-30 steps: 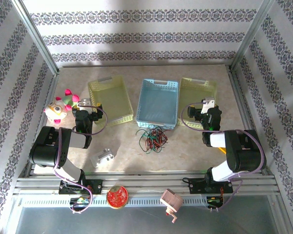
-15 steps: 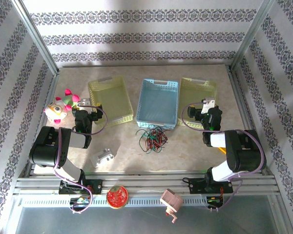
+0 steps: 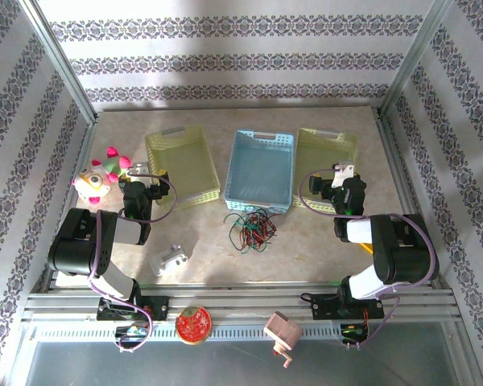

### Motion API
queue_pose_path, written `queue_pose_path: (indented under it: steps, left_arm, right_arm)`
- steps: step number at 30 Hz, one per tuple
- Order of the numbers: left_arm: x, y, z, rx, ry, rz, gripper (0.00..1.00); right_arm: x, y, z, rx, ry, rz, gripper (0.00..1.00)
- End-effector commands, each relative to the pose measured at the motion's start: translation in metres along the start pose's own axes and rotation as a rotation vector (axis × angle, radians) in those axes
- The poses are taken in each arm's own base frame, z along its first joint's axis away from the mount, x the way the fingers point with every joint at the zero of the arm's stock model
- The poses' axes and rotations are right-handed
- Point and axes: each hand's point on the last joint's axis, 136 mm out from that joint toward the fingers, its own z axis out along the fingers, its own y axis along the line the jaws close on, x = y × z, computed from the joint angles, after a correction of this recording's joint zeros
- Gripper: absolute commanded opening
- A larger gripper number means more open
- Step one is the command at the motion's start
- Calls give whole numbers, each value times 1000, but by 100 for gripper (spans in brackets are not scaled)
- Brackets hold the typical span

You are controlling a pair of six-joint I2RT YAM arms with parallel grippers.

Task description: Untangle the cables

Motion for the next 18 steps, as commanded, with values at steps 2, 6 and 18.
queue_pose_path:
  steps: [2,6,18]
  left_arm:
    - [4,10,-2,-32,84,18,99]
    - [-28,48,-22,-263,61,-41,99]
    - [-59,-79,-92,65,111,44,99]
  right_arm:
    - [-16,-8,-2,41,-31,28,94]
    - [-35,-16,-27,165,87,103,86]
    - [-19,169,-129,-396,301,32,79]
